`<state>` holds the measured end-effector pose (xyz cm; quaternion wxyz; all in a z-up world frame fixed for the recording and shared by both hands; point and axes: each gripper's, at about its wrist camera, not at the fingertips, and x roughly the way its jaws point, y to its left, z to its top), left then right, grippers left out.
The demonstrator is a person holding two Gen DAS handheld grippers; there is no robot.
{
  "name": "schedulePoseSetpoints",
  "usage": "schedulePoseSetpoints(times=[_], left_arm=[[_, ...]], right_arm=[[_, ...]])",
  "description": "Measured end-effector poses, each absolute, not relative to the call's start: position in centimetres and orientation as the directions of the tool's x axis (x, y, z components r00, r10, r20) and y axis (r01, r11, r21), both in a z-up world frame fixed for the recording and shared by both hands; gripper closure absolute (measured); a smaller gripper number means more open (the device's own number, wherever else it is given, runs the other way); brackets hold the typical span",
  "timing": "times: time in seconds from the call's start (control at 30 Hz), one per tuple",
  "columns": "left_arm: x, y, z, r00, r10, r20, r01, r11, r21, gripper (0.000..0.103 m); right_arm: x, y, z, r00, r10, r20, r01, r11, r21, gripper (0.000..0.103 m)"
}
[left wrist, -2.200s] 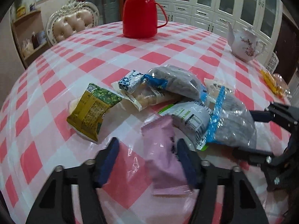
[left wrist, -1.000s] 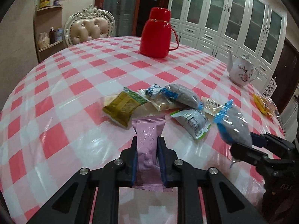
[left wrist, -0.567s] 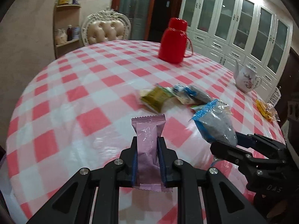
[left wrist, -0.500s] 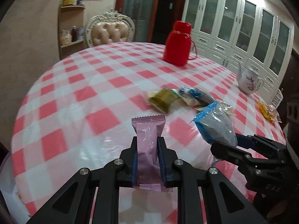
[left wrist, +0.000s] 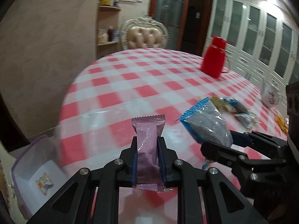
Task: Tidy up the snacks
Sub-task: 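Carry the pink cake and clear nut bag toward the box with both grippers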
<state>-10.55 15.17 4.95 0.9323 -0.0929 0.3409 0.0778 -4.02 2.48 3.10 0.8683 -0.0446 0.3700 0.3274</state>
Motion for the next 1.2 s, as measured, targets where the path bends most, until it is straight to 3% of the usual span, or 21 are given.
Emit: schedulePoseSetpoints(times=[0.63,1.2], left_arm=[[-19.0,31.7,0.8,0.644,0.317,-0.696,-0.545,0.829,-0.126,0.083],[-20.7,38.7,-5.2,0.476,0.37,-0.798,-0.68,0.73,-0.068,0.083]], right_arm=[[-8.7,21.4,-0.4,0.301,0.608,-0.735,-0.832,0.544,0.109,0.046],[-11.8,28.7,-4.3,0.237,0.537,-0.809,-0.896,0.444,0.032,0.046]])
